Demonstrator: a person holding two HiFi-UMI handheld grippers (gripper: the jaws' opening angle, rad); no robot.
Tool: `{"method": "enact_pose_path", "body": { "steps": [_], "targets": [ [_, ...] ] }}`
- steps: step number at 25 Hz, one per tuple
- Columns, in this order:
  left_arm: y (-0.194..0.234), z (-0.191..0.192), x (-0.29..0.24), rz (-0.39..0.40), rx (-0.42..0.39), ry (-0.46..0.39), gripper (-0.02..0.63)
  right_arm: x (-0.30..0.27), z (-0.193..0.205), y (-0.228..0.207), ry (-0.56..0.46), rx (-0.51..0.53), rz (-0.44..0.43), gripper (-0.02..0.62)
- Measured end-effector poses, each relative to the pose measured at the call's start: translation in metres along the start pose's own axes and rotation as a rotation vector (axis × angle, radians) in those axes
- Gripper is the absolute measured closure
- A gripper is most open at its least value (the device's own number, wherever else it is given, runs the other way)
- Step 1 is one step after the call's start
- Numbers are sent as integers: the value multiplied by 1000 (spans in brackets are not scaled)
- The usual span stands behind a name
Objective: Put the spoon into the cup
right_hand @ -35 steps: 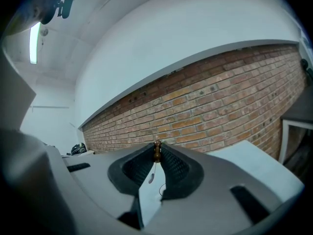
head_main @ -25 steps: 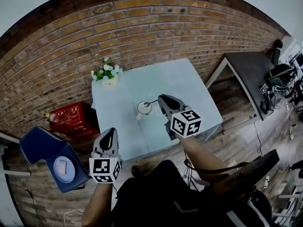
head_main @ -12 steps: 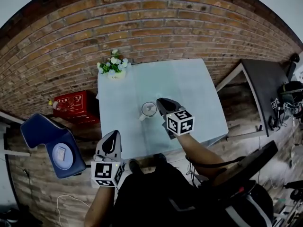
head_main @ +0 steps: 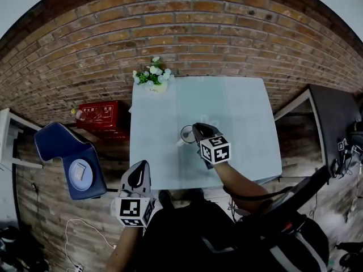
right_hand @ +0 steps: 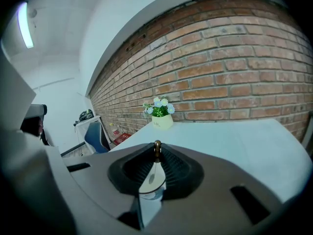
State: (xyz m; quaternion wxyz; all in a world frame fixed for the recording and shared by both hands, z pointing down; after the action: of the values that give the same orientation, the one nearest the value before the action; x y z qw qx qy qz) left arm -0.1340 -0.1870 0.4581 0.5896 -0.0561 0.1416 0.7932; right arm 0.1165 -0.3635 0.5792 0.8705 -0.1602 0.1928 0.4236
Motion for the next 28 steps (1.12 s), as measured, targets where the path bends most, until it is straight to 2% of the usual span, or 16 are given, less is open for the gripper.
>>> {"method": "enact_pose_path", "body": {
  "steps": [24,28],
  "targets": [
    [13,1,3,-33,28,-23,597,-12,16,-10,27,-53,73,538],
    [14,1,3,-24,29,-22,597,-12,19,-12,38,-73,65,478]
  ]
}}
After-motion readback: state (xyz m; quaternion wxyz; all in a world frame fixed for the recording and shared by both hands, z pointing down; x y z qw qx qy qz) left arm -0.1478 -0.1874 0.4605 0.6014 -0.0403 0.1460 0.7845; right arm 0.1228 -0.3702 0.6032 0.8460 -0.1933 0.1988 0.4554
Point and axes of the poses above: the fingertips, and each gripper's own axes: x backward along the fingers, y to its left, z out of its underside, the point moved 9 cm from there along x, backward along the fingers, and after that the axes turned 5 degrees about x, right-handed, at the moved point
